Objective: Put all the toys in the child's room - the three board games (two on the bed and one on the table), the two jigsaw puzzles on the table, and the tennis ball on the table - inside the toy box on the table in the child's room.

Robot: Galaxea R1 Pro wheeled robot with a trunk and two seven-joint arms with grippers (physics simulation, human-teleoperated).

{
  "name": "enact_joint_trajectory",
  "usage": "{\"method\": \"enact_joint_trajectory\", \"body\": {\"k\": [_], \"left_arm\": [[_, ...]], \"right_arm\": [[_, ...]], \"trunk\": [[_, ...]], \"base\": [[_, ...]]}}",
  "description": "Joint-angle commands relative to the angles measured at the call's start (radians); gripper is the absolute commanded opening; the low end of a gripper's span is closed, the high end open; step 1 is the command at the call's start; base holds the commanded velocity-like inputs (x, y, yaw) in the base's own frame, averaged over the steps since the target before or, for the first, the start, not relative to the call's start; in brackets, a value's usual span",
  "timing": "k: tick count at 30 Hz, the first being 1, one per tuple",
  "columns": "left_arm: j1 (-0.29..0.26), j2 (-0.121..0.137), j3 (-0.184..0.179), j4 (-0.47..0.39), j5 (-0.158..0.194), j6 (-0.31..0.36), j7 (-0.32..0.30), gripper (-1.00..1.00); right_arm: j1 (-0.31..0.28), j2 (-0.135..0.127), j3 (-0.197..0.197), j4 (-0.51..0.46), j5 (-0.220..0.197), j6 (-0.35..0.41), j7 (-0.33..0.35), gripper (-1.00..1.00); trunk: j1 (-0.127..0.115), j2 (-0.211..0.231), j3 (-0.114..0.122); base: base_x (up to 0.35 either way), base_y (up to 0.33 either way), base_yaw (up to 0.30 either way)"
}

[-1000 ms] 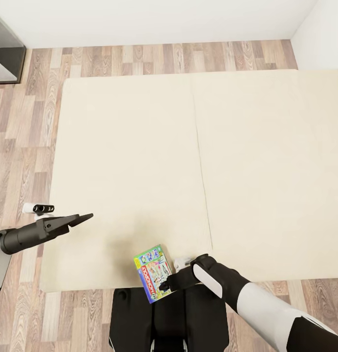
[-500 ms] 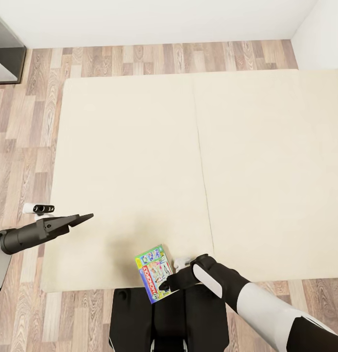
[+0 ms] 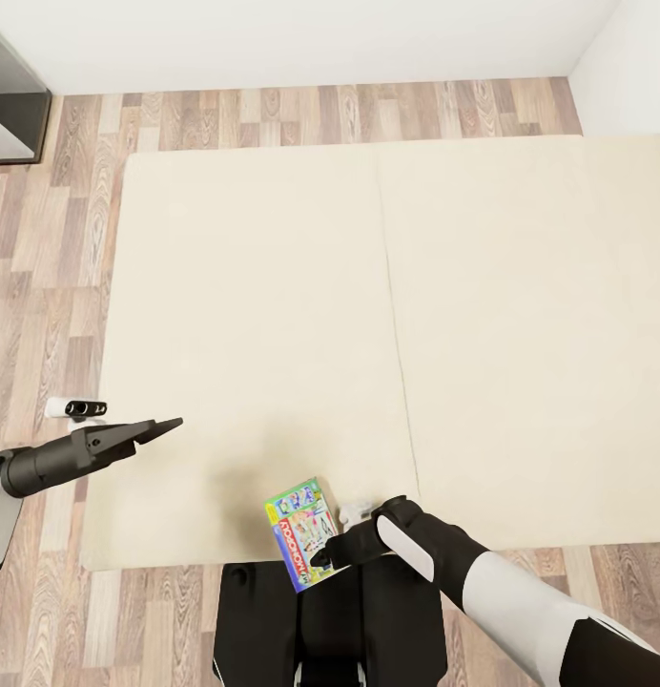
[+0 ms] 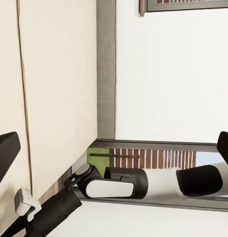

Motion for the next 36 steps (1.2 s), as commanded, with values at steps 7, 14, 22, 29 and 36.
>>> {"method": "enact_joint_trajectory", "body": {"k": [7, 14, 22, 29, 36], "left_arm": [[0.002, 0.000, 0.000, 0.000, -0.001, 0.009, -0.004, 1.00], [0.002, 0.000, 0.000, 0.000, -0.001, 0.009, -0.004, 1.00], [0.002, 0.000, 0.000, 0.000, -0.001, 0.009, -0.004, 1.00], [0.002, 0.000, 0.001, 0.000, -0.001, 0.011, -0.004, 1.00], [0.002, 0.000, 0.000, 0.000, -0.001, 0.011, -0.004, 1.00]], "right_arm": [[-0.001, 0.001, 0.002, 0.000, 0.006, 0.002, 0.006, 1.00], [-0.001, 0.001, 0.002, 0.000, 0.007, 0.002, 0.006, 1.00], [-0.001, 0.004, 0.003, 0.000, 0.008, 0.002, 0.006, 1.00], [0.000, 0.008, 0.004, 0.000, 0.008, 0.001, 0.004, 1.00], [-0.001, 0.009, 0.005, 0.000, 0.009, 0.000, 0.004, 1.00]], "trunk": [[0.001, -0.002, -0.001], [0.001, -0.002, -0.001], [0.001, -0.002, -0.001], [0.001, -0.002, -0.001], [0.001, -0.002, -0.001]], "base": [[0.000, 0.012, 0.000], [0.000, 0.035, 0.000], [0.000, 0.033, 0.000], [0.000, 0.001, 0.000], [0.000, 0.000, 0.000]]}}
